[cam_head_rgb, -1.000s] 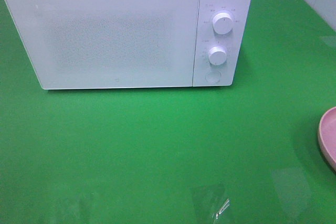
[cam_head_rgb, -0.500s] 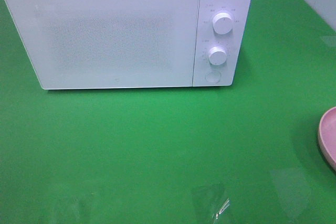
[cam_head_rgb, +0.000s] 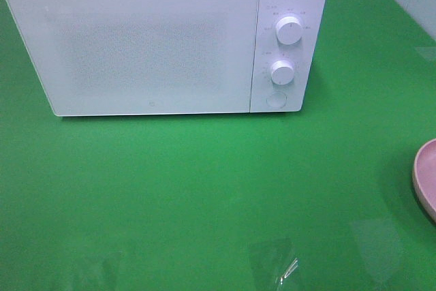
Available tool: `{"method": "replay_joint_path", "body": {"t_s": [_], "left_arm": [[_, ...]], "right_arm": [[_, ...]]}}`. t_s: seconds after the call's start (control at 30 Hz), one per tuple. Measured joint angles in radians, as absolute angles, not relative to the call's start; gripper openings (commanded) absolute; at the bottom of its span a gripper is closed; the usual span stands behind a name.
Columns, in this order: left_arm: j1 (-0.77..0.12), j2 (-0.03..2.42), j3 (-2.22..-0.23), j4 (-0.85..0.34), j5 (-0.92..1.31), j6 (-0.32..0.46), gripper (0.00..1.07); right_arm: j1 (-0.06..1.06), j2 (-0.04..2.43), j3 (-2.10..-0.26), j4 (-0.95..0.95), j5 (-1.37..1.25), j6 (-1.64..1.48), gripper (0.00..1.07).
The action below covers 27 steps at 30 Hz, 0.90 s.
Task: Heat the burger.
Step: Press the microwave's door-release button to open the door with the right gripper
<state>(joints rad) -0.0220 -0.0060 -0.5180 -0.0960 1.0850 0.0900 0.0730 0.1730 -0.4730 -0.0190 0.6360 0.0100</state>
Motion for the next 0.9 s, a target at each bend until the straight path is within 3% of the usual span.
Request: {"method": "replay_joint_path", "body": {"t_s": [0.9], "left_arm": [[-0.022,-0.006,-0.518,-0.096,1.084,0.090,0.98]], "right_arm": [[0.073,0.555,-0.323,-0.019,0.065,0.010,0.76]]}}
